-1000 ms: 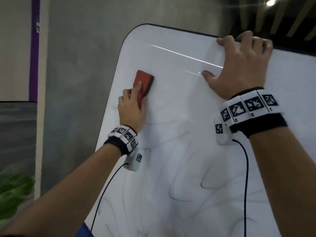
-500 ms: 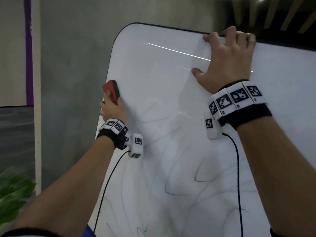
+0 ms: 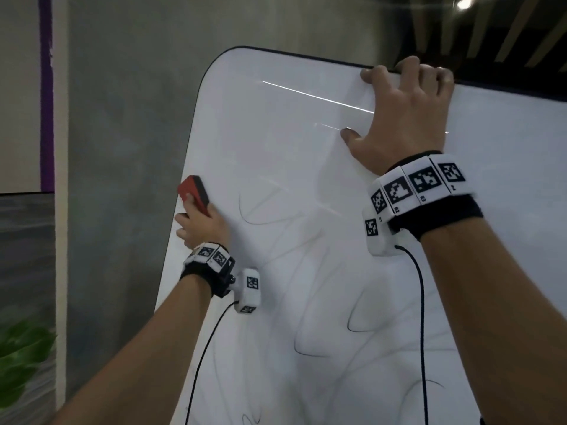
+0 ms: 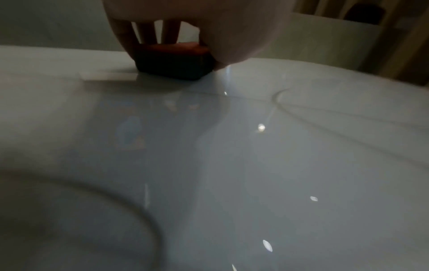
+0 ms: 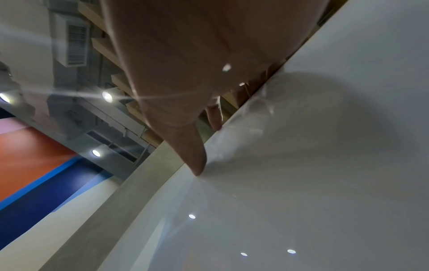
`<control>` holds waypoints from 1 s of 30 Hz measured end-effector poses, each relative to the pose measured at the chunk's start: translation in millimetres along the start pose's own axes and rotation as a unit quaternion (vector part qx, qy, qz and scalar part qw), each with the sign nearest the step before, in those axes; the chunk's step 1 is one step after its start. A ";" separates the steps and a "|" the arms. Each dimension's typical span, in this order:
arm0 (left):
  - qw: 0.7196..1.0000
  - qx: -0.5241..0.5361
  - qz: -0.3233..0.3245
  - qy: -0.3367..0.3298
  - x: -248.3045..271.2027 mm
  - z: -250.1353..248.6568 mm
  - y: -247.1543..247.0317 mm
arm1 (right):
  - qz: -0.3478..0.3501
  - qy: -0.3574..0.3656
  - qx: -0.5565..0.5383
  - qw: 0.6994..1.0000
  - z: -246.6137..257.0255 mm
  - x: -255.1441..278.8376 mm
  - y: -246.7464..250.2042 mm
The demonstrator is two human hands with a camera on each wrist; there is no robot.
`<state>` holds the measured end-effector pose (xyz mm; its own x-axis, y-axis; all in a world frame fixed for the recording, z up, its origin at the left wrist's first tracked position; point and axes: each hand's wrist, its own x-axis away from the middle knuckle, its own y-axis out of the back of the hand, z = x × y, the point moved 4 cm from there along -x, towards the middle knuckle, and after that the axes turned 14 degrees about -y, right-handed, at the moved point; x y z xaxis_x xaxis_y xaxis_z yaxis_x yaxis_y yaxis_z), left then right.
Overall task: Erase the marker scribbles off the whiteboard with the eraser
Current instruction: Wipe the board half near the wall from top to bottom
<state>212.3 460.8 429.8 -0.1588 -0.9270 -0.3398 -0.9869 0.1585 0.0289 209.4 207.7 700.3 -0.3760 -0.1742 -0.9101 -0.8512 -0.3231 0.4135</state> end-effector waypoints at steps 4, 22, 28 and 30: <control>0.947 0.041 0.025 -0.318 37.1 -46.8 -4.8 | -0.003 0.002 -0.004 1.000 1.0 1.8 -1.5; 0.937 0.103 0.001 -0.332 59.9 -56.7 -9.3 | 0.017 0.028 0.020 0.999 -6.6 2.3 0.7; 0.989 0.117 -0.033 -0.088 35.0 -59.3 -11.0 | 0.033 0.040 0.042 0.998 -4.5 2.7 5.2; 0.976 0.125 -0.005 -0.180 59.7 -85.0 -7.0 | 0.044 0.050 0.049 0.997 -5.2 7.1 7.6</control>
<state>207.4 375.5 489.2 -0.0857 -0.7560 -0.6490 -0.9436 0.2707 -0.1907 202.2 199.2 697.1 -0.4167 -0.2921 -0.8608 -0.8496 -0.2116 0.4831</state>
